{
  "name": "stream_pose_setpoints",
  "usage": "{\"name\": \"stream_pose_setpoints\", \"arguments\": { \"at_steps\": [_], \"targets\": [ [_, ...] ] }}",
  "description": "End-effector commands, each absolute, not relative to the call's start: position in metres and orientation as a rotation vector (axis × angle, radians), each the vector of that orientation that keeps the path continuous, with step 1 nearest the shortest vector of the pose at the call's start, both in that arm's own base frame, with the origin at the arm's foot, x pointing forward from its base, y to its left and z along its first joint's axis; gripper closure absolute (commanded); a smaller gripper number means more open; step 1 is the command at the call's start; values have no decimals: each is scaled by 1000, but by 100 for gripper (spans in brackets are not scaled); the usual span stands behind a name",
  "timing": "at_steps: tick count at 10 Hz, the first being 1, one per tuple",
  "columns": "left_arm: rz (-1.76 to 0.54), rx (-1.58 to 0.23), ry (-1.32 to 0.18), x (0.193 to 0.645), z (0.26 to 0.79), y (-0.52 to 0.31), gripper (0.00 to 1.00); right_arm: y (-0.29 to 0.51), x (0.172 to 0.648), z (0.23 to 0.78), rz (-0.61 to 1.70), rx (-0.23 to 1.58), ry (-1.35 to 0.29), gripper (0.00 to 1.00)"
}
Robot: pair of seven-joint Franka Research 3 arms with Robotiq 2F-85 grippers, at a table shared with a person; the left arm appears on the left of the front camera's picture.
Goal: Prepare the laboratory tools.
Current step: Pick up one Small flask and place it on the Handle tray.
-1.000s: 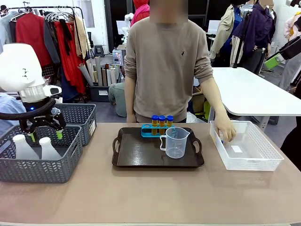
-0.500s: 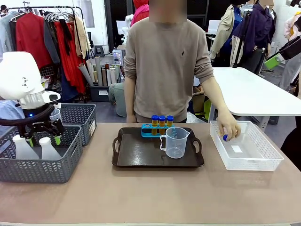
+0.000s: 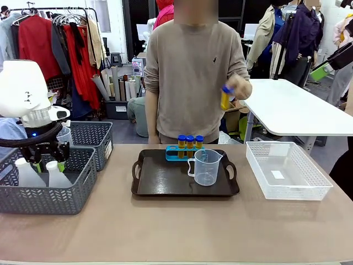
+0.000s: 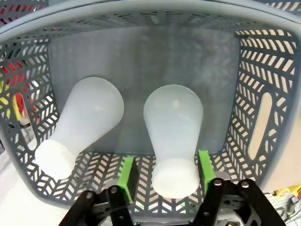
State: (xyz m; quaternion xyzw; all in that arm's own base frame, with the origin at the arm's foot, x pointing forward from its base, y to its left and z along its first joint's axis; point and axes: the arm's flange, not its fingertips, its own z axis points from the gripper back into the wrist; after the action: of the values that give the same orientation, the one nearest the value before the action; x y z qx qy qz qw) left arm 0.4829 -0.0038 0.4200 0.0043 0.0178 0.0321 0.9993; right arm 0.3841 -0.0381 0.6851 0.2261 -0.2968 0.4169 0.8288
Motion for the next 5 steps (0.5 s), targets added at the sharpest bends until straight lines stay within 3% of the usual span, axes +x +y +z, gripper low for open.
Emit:
{"name": "stream_pose_setpoints", "arguments": {
  "at_steps": [1,5],
  "targets": [
    [79,20,37,476,421,-4,100,-37,384,686,896,493,-645,0],
    [70,8,39,476,431,-9,100,-37,384,686,896,493,-645,0]
  ]
}}
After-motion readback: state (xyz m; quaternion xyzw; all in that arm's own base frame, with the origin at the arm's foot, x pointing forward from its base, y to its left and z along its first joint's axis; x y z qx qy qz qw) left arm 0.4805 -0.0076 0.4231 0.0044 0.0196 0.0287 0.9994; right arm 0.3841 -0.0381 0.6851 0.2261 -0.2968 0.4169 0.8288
